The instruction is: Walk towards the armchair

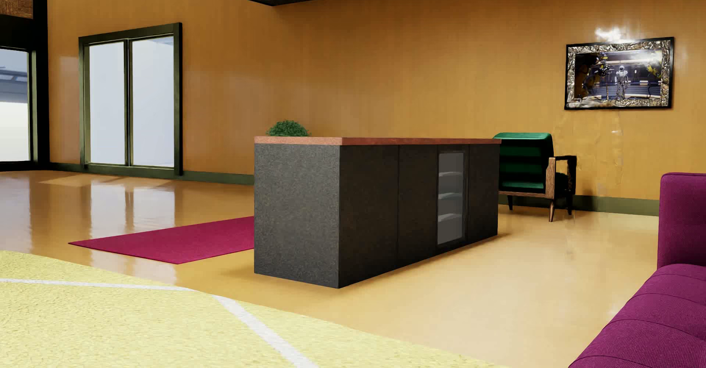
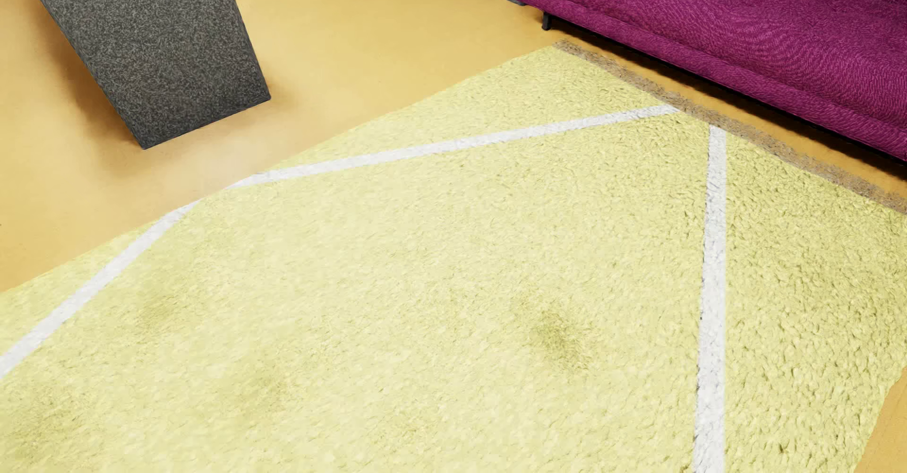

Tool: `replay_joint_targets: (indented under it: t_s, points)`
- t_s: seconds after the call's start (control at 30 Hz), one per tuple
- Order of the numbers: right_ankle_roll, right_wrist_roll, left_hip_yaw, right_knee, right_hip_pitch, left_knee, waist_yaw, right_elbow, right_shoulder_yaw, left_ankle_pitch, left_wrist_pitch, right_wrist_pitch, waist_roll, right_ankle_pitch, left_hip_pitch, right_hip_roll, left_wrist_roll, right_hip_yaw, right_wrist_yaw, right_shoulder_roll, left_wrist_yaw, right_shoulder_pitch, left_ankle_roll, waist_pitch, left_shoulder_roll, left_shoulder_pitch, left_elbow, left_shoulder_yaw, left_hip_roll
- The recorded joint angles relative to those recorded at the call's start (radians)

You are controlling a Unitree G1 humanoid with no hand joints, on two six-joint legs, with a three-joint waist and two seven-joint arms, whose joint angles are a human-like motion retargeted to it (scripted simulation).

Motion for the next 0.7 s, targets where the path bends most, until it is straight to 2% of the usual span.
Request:
replay_joint_targets:
  t_s: [0.1,0.27,0.3,0.33,0.4,0.43,0.47,0.5,0.57,0.6,0.7]
  points:
    - [0.0,0.0,0.0,-0.006,0.008,-0.01,0.005,-0.027,-0.02,0.063,0.0,0.0,-0.009,-0.004,-0.026,-0.004,0.0,0.0,0.0,0.016,0.0,-0.033,0.0,-0.002,0.005,-0.019,-0.042,0.025,-0.008]
    - [0.0,0.0,0.0,-0.019,0.037,-0.001,0.005,-0.019,-0.018,0.094,0.0,0.0,-0.015,-0.048,-0.033,-0.005,0.0,0.0,0.0,0.02,0.0,-0.039,0.0,0.002,-0.013,-0.029,-0.09,0.029,-0.019]
    - [0.0,0.0,0.0,-0.017,0.012,0.006,0.033,-0.024,-0.025,0.115,0.0,0.0,-0.006,-0.056,-0.047,0.006,0.0,0.0,0.0,0.017,0.0,-0.041,0.0,0.011,-0.021,-0.039,-0.088,0.038,-0.012]
    - [0.0,0.0,0.0,0.002,0.001,0.01,0.007,-0.02,-0.019,0.13,0.0,0.0,-0.009,-0.075,-0.047,0.004,0.0,0.0,0.0,0.015,0.0,-0.028,0.0,0.014,-0.018,-0.035,-0.097,0.001,-0.023]
    - [0.0,0.0,0.0,0.124,-0.077,0.017,-0.003,-0.015,-0.036,0.105,0.0,0.0,-0.005,-0.123,-0.021,0.006,0.0,0.0,0.0,0.005,0.0,0.001,0.0,0.036,-0.013,-0.033,-0.095,-0.013,-0.028]
    - [0.0,0.0,0.0,0.243,-0.131,0.009,-0.012,0.003,-0.029,0.086,0.0,0.0,-0.019,-0.112,0.024,-0.012,0.0,0.0,0.0,0.008,0.0,0.007,0.0,0.065,-0.002,-0.043,-0.083,-0.041,-0.043]
    - [0.0,0.0,0.0,0.341,-0.189,0.008,-0.022,0.003,-0.017,0.068,0.0,0.0,-0.021,-0.123,0.049,-0.003,0.0,0.0,0.0,0.011,0.0,0.013,0.0,0.087,0.032,-0.029,-0.166,-0.026,-0.041]
    - [0.0,0.0,0.0,0.415,-0.244,0.002,-0.066,0.008,-0.011,0.044,0.0,0.0,-0.01,-0.129,0.067,-0.003,0.0,0.0,0.0,0.01,0.0,0.031,0.0,0.083,0.042,-0.041,-0.163,-0.049,-0.022]
    - [0.0,0.0,0.0,0.37,-0.325,-0.021,-0.108,0.016,-0.013,0.003,0.0,0.0,0.016,-0.099,0.128,0.01,0.0,0.0,0.0,-0.001,0.0,0.063,0.0,0.093,0.038,-0.064,-0.166,-0.046,0.001]
    - [0.0,0.0,0.0,0.334,-0.387,-0.017,-0.159,0.03,-0.001,-0.017,0.0,0.0,0.03,-0.071,0.118,-0.005,0.0,0.0,0.0,-0.012,0.0,0.065,0.0,0.096,0.023,-0.098,-0.131,-0.011,0.014]
    - [0.0,0.0,0.0,0.206,-0.479,-0.034,-0.177,0.101,-0.007,-0.135,0.0,0.0,0.028,0.028,0.256,-0.02,0.0,0.0,0.0,-0.013,0.0,0.086,0.0,0.122,0.023,-0.137,-0.135,-0.002,0.018]
